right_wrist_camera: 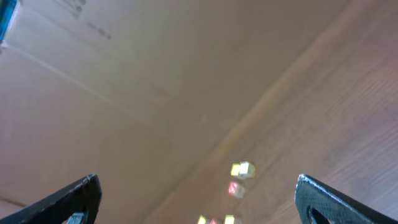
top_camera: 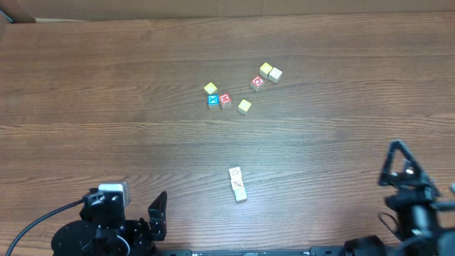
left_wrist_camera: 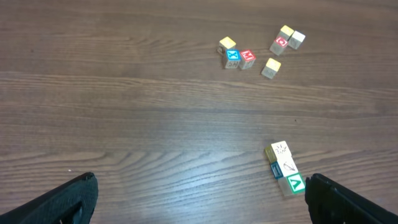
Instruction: Flip 3 blocks
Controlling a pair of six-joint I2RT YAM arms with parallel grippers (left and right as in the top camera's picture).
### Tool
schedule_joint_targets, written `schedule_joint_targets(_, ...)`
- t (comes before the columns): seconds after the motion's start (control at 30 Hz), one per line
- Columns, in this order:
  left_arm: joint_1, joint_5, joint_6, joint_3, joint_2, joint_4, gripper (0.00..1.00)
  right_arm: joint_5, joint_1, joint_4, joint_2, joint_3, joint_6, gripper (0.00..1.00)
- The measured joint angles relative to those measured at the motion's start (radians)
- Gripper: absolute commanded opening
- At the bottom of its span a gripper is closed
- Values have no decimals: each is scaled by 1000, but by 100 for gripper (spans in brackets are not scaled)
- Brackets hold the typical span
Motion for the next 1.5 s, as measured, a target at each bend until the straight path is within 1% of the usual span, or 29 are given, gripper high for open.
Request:
schedule_joint_targets(0.1, 0, 0, 0, 0, 0, 0, 100, -19, -13, 158, -88, -209, 3, 100)
schedule_joint_targets(0.2, 0, 0, 0, 0, 0, 0, 100, -35, -16, 262, -159, -346, 3, 100)
schedule_joint_targets(0.3, 0, 0, 0, 0, 0, 0, 100, -64, -19, 380, -191, -438, -48, 100)
schedule_joint_targets(0.4, 0, 0, 0, 0, 0, 0, 100, -98, -19, 462, -193, -479, -134, 100)
schedule_joint_targets(0.5, 0, 0, 0, 0, 0, 0, 100, -115, -19, 477, -194, -504, -217, 100)
schedule_joint_targets(0.67, 0, 0, 0, 0, 0, 0, 100, -123, -19, 521, -194, -577, -300, 100)
schedule_joint_targets(0.87, 0, 0, 0, 0, 0, 0, 100, -132, -19, 583, -195, -699, -331, 100)
schedule_joint_targets(0.97, 0, 0, 0, 0, 0, 0, 100, -135, -19, 584, -195, -726, -336, 100)
schedule_joint_targets(1.07, 0, 0, 0, 0, 0, 0, 100, -144, -19, 600, -195, -737, -373, 100)
schedule_joint_targets(1.17, 0, 0, 0, 0, 0, 0, 100, -166, -19, 600, -195, -738, -455, 100)
schedule_joint_targets(1.37, 0, 0, 0, 0, 0, 0, 100, -197, -19, 600, -195, -738, -669, 100)
schedule_joint_targets(1.5, 0, 0, 0, 0, 0, 0, 100, -197, -19, 600, -195, -738, -753, 100)
